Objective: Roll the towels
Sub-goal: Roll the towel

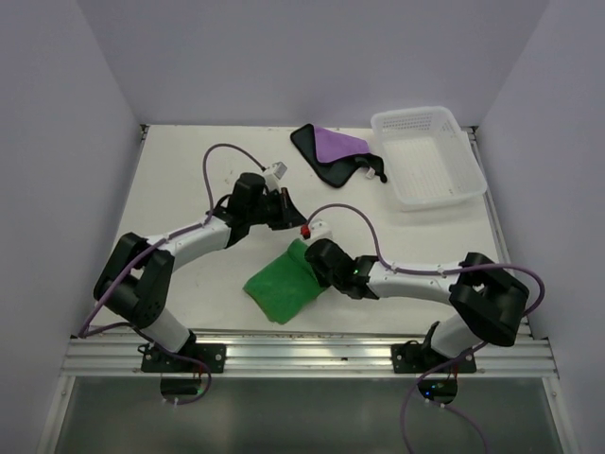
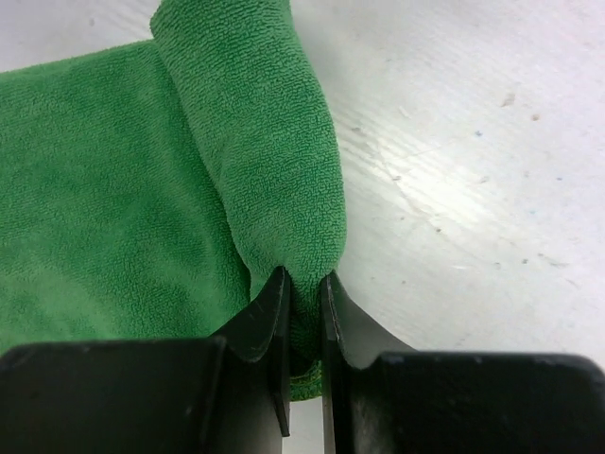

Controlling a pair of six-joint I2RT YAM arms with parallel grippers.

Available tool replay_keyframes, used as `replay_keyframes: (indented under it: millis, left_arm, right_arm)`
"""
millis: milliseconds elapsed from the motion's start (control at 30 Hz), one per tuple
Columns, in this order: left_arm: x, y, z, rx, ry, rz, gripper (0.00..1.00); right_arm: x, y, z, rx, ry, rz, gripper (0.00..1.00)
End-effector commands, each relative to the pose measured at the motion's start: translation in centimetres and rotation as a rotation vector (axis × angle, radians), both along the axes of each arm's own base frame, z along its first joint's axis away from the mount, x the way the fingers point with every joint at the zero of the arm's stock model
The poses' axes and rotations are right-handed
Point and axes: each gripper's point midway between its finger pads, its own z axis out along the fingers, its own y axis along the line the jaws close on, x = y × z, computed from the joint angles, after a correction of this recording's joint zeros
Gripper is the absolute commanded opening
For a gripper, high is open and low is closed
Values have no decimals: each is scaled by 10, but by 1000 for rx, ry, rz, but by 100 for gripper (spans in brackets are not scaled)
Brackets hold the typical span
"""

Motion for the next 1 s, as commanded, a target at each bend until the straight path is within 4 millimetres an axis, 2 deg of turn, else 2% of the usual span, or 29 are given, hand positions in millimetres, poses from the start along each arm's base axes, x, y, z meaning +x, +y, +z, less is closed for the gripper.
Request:
replay_keyframes:
  millis: [0,200,333,367,467,533,667,767,967]
  left_arm:
    - [-4,7,3,15,-17,6,4]
    - [-13,9,-10,14,12,-2,4]
    - [-11,8,-9,16,7,-6,4]
    - [-11,8,-10,16,8,-7,4]
    - [-10,5,-7,1,5,-18,4]
    - [-11,3,-4,-7,1,-22,4]
    - [-19,-2,-5,-10,5,-40,3]
    - [-31,-6,-14,-16,24,-56,3]
    - [-56,-18,-44,1,77,-104,3]
  right_arm:
    - [16,-15,10,-155,-104,-55,0]
    - [7,-6,7,-334,-231,-15,0]
    - [4,-3,5,-469,-299,-5,0]
    - [5,-2,11,-500,-323,-13,0]
    - [0,4,2,-586,-345,9,0]
    - [-2,10,6,-617,-367,9,0]
    - [-4,15,-3,-693,-352,16,0]
    - [-4,18,-9,-720,-339,19,0]
    - [-4,21,-17,-768,-331,34,0]
